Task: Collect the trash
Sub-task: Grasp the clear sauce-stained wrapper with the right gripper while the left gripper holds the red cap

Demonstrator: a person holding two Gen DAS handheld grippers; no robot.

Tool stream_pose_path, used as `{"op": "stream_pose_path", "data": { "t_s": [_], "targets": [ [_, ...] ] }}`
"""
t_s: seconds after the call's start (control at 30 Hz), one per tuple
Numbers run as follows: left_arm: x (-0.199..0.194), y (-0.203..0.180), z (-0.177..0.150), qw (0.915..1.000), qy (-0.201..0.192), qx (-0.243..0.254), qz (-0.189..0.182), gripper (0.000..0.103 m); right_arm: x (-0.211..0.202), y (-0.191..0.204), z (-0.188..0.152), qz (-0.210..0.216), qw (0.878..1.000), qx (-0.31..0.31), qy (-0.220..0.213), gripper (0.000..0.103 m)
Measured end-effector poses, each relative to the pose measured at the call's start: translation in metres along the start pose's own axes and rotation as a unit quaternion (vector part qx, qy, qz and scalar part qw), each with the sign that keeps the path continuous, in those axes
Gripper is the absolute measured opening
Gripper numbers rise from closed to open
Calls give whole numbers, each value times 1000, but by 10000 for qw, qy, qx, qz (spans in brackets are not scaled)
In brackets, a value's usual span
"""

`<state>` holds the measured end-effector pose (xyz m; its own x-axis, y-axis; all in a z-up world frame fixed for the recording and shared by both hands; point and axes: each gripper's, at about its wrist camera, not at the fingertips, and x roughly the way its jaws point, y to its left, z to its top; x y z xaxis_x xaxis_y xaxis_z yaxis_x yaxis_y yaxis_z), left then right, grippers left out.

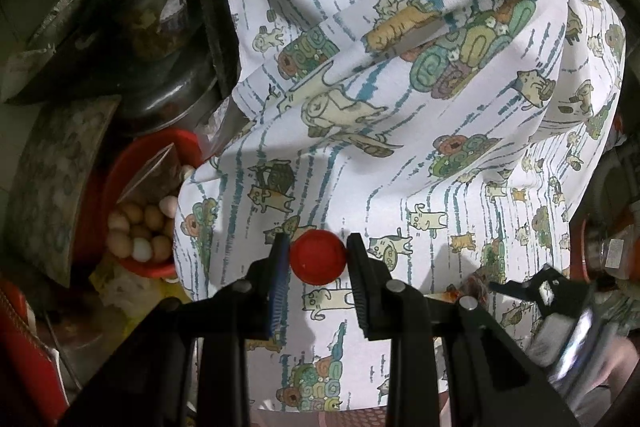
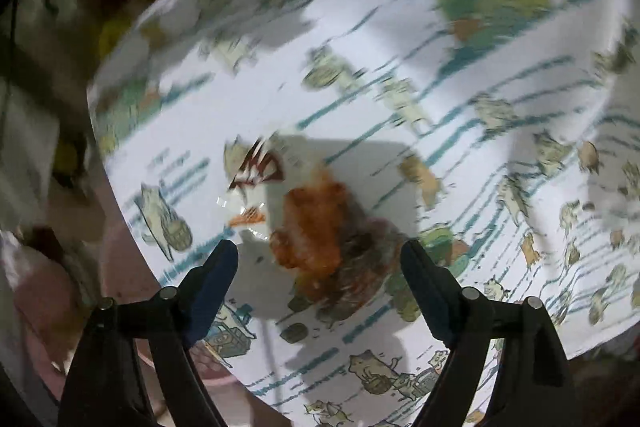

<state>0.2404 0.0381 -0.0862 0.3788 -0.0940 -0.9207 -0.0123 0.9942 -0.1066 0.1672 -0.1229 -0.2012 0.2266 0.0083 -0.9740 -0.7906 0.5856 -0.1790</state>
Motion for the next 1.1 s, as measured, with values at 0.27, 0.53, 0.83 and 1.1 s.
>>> {"op": "stream_pose_path", "data": {
  "t_s": [0.27, 0.53, 0.83, 1.1],
  "targets": [
    [5, -1, -1, 10000, 67, 45, 14, 27, 19, -27, 36, 104, 9951, 942, -269, 86],
    [9, 0, 2, 10000, 75, 22, 42, 27, 23, -93, 31, 578, 9635, 2590, -363, 60],
    [5, -9, 0, 9999, -22, 109, 68, 27, -33, -164, -66, 674, 9265, 3593, -894, 51],
    [-33, -29, -14, 9984, -527, 203, 19, 27, -122, -134, -75, 482, 8962, 4069, -1699, 52]
  ]
}}
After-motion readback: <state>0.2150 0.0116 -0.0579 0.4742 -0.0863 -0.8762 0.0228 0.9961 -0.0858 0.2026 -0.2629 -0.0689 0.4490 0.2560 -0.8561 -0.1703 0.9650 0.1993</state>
